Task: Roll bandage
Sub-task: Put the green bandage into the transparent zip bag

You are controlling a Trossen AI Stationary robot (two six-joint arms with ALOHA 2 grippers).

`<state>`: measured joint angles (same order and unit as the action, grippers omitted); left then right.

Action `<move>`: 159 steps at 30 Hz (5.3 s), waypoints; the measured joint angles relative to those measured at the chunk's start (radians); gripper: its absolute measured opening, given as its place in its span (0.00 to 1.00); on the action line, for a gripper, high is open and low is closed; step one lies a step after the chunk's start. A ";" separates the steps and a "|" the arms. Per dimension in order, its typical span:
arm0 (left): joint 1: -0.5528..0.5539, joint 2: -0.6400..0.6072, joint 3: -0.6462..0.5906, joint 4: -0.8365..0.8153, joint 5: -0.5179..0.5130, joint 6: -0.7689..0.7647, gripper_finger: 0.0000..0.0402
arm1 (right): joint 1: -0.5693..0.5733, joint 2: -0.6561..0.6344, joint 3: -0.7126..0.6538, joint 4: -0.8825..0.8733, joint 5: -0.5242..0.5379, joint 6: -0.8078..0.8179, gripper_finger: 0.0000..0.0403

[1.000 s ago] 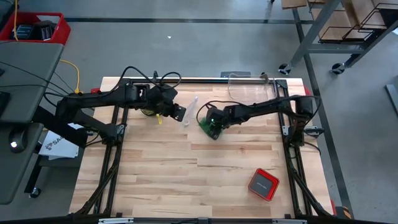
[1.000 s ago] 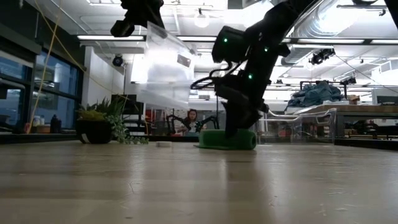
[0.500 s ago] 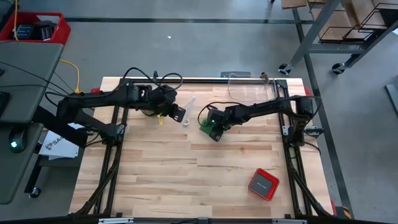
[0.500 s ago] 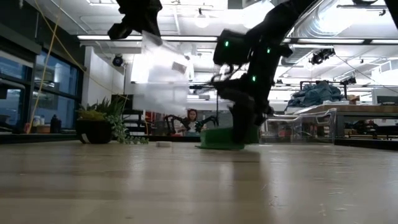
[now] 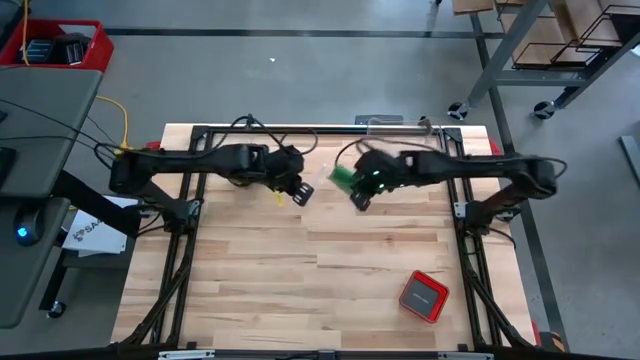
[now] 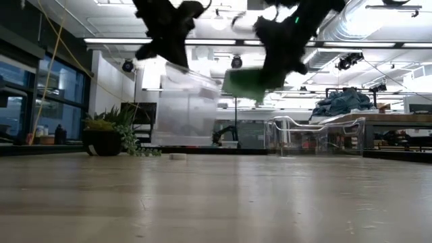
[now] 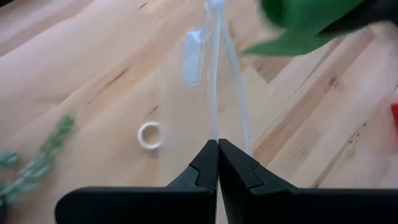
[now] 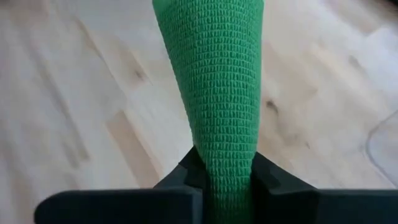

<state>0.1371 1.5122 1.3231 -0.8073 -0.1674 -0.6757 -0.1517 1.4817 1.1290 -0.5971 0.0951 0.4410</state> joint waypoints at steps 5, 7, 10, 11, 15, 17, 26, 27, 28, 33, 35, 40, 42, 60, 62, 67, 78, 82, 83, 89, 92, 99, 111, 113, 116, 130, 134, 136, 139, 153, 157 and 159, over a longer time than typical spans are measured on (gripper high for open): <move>0.000 0.067 0.000 0.167 0.069 0.011 0.00 | -0.001 -0.154 0.002 0.030 -0.002 0.079 0.08; 0.000 0.088 0.000 0.251 0.088 0.009 0.00 | -0.001 -0.199 0.002 0.029 -0.003 0.112 0.08; 0.001 0.114 0.000 0.372 0.117 0.000 0.00 | -0.001 -0.250 0.002 0.061 0.004 0.159 0.08; 0.003 0.124 0.000 0.408 0.134 -0.010 0.00 | -0.001 -0.262 0.002 0.076 0.005 0.168 0.08; 0.014 0.135 0.000 0.527 0.206 -0.054 0.00 | -0.001 -0.283 0.002 0.107 -0.012 0.214 0.08; 0.018 0.134 0.001 0.559 0.210 -0.058 0.00 | -0.001 -0.286 0.002 0.146 -0.012 0.231 0.08; 0.028 0.135 0.000 0.700 0.321 -0.170 0.00 | -0.001 -0.288 0.002 0.305 0.081 0.233 0.08; 0.027 0.135 0.000 0.730 0.330 -0.186 0.00 | -0.001 -0.288 0.002 0.327 0.089 0.233 0.08; 0.027 0.135 0.000 0.762 0.343 -0.199 0.00 | -0.001 -0.287 0.002 0.346 0.093 0.233 0.08; 0.034 0.132 0.001 0.859 0.352 -0.247 0.00 | 0.012 -0.286 0.002 0.386 0.100 0.235 0.08; 0.041 0.130 0.001 0.876 0.348 -0.260 0.00 | 0.021 -0.286 0.002 0.384 0.117 0.232 0.08; 0.056 0.124 0.000 0.881 0.337 -0.291 0.00 | 0.035 -0.287 0.002 0.400 0.133 0.215 0.08; 0.065 0.121 0.000 0.881 0.338 -0.302 0.00 | 0.035 -0.287 0.002 0.399 0.134 0.205 0.08; 0.111 0.035 0.000 0.905 0.309 -0.343 0.00 | 0.035 -0.288 0.002 0.385 0.281 0.147 0.08; 0.116 0.033 0.000 0.909 0.275 -0.328 0.00 | 0.035 -0.288 0.002 0.384 0.282 0.161 0.08; 0.125 0.033 0.000 0.905 0.208 -0.314 0.00 | 0.035 -0.288 0.002 0.356 0.270 0.164 0.08; 0.129 0.030 0.000 0.819 0.141 -0.178 0.00 | 0.027 -0.329 0.017 0.323 0.238 0.163 0.08; 0.113 0.030 0.000 0.800 0.090 -0.058 0.00 | 0.014 -0.343 0.049 0.326 0.122 0.225 0.08; 0.108 0.030 0.000 0.800 0.064 -0.024 0.00 | 0.010 -0.344 0.052 0.324 0.086 0.253 0.08; 0.075 0.030 0.000 0.804 -0.090 0.198 0.00 | 0.012 -0.343 0.054 0.239 -0.104 0.440 0.08; 0.036 0.030 0.000 0.805 -0.182 0.364 0.00 | 0.017 -0.343 0.054 0.200 -0.161 0.481 0.08; -0.081 0.030 0.000 0.809 -0.332 0.814 0.00 | 0.016 -0.343 0.054 0.182 -0.272 0.532 0.08; -0.189 0.030 0.001 1.017 -0.541 1.101 0.00 | 0.016 -0.342 0.054 0.123 -0.261 0.605 0.08; -0.198 0.030 0.001 1.005 -0.540 1.108 0.00 | 0.016 -0.342 0.054 0.124 -0.245 0.624 0.08; -0.205 0.030 0.001 0.955 -0.525 1.092 0.00 | 0.017 -0.342 0.054 0.146 -0.243 0.633 0.08; -0.202 0.088 0.001 0.906 -0.397 1.019 0.00 | 0.023 -0.313 0.053 0.082 -0.290 0.721 0.08; -0.202 0.114 0.001 0.908 -0.383 1.019 0.00 | 0.023 -0.303 0.053 0.061 -0.310 0.731 0.08; -0.202 0.118 0.001 0.898 -0.376 1.019 0.00 | 0.023 -0.299 0.053 0.033 -0.309 0.731 0.07; -0.205 0.115 0.000 0.903 -0.360 1.018 0.00 | 0.024 -0.298 0.053 -0.011 -0.274 0.729 0.07; -0.188 0.114 0.000 0.791 -0.315 0.888 0.00 | 0.024 -0.299 0.053 -0.001 -0.275 0.755 0.07; -0.167 0.119 0.000 0.794 -0.317 0.887 0.00 | 0.022 -0.299 0.053 0.036 -0.319 0.745 0.07; -0.163 0.119 0.000 0.805 -0.310 0.887 0.00 | 0.023 -0.299 0.053 0.051 -0.333 0.739 0.07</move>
<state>-0.0259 1.6314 1.3231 -0.0027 -0.4775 0.2111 -0.1287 1.1827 1.1824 -0.5456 -0.2378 1.1797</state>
